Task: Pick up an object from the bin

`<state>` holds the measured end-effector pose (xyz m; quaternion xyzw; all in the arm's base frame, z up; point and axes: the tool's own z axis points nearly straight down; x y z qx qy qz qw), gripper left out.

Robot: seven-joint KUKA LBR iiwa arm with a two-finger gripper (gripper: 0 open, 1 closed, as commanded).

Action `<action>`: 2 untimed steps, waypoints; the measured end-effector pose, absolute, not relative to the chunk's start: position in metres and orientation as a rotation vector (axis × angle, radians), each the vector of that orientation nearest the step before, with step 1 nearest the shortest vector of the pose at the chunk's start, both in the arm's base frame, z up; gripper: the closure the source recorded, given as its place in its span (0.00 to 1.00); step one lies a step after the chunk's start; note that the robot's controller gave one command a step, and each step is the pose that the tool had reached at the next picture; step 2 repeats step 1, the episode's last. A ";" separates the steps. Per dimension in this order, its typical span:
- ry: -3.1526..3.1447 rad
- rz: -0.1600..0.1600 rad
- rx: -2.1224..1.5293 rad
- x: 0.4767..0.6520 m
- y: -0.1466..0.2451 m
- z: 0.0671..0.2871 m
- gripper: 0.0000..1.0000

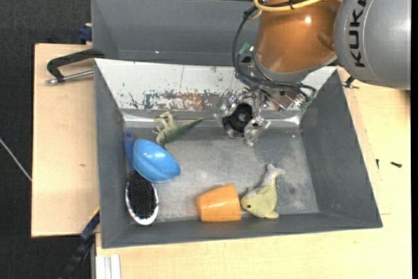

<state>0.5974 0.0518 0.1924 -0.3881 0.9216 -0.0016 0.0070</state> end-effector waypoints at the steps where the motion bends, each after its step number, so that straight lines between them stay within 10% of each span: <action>1: 2.908 0.000 -1.160 0.599 0.055 0.218 1.00; 2: 2.908 0.000 -1.160 0.599 0.055 0.218 1.00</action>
Offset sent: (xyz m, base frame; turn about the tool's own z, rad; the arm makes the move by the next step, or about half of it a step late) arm -0.0007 0.0019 0.0229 0.0369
